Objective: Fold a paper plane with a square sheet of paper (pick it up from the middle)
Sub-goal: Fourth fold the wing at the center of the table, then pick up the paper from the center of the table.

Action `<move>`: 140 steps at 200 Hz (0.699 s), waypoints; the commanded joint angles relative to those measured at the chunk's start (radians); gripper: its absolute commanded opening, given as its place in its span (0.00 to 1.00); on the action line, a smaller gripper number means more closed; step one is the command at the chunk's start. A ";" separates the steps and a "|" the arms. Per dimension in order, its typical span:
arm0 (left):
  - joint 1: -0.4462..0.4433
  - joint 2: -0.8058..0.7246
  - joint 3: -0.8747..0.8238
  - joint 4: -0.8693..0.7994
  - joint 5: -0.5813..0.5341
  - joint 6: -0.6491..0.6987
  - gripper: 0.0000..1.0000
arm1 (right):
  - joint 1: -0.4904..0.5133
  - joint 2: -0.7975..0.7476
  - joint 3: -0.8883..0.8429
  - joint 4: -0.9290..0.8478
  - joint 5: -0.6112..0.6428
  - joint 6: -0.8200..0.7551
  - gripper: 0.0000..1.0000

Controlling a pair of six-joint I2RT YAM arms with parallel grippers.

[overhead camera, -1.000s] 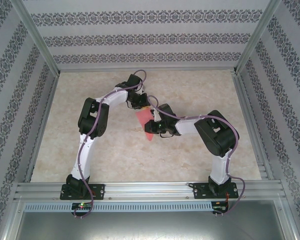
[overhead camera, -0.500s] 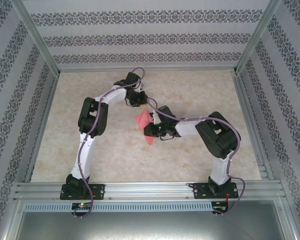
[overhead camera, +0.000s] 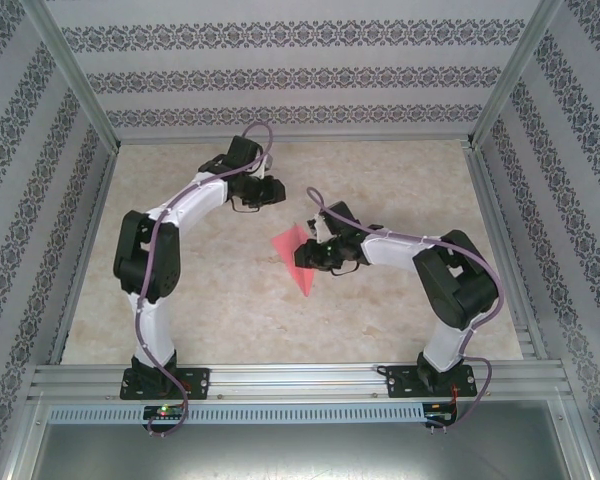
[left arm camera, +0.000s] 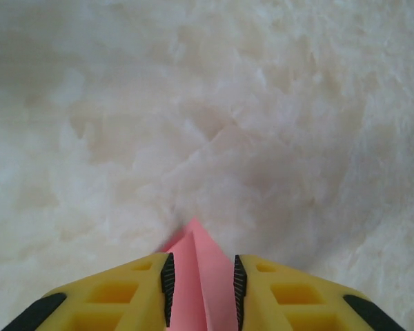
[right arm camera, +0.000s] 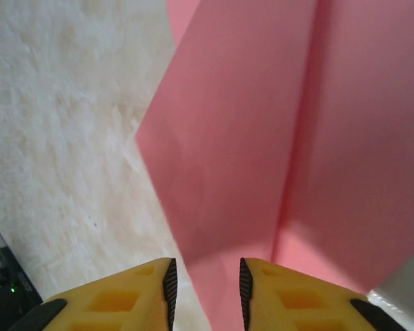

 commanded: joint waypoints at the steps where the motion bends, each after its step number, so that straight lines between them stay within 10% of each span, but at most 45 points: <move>1: -0.013 -0.065 -0.133 0.084 0.013 -0.021 0.34 | -0.038 -0.008 0.051 -0.075 0.007 -0.076 0.35; 140: -0.153 -0.179 -0.491 0.341 0.082 -0.196 0.41 | -0.146 -0.020 0.043 -0.047 -0.061 -0.086 0.41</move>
